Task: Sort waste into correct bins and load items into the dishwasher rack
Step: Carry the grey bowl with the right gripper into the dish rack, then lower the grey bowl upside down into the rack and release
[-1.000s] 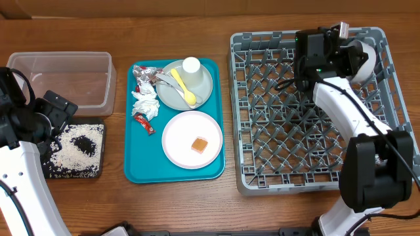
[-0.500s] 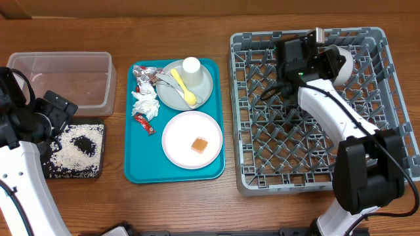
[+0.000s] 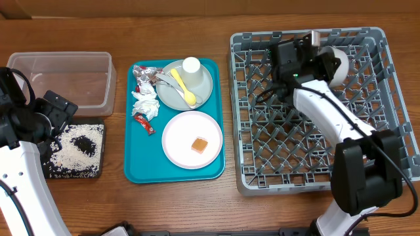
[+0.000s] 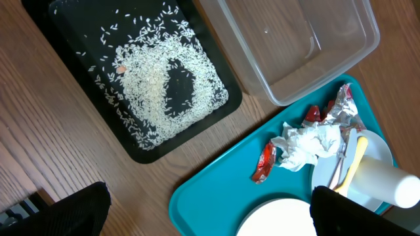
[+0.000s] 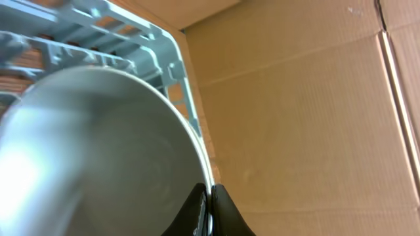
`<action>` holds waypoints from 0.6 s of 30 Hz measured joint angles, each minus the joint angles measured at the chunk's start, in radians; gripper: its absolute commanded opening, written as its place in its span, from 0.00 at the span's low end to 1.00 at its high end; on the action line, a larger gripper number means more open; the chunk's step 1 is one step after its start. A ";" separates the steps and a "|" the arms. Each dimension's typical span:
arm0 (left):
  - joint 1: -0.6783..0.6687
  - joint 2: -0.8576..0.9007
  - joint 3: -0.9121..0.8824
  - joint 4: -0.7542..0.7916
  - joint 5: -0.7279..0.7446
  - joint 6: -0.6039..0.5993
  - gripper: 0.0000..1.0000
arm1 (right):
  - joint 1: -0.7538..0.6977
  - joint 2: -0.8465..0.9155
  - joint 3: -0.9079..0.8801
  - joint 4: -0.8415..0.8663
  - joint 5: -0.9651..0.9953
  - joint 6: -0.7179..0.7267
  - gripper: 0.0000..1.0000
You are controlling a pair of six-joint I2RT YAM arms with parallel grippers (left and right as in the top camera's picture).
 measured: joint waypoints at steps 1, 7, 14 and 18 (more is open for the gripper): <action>0.000 0.000 0.000 0.000 0.000 0.000 1.00 | 0.010 0.000 0.000 0.000 -0.002 0.002 0.04; 0.000 0.000 0.000 0.000 0.000 0.000 1.00 | 0.063 0.000 0.005 -0.054 -0.021 0.023 0.05; 0.000 0.000 0.000 0.000 0.000 0.000 1.00 | 0.089 -0.001 0.011 -0.120 -0.045 0.096 0.12; 0.000 0.000 0.000 0.000 0.000 0.000 1.00 | 0.108 0.000 0.011 -0.130 -0.102 0.127 0.31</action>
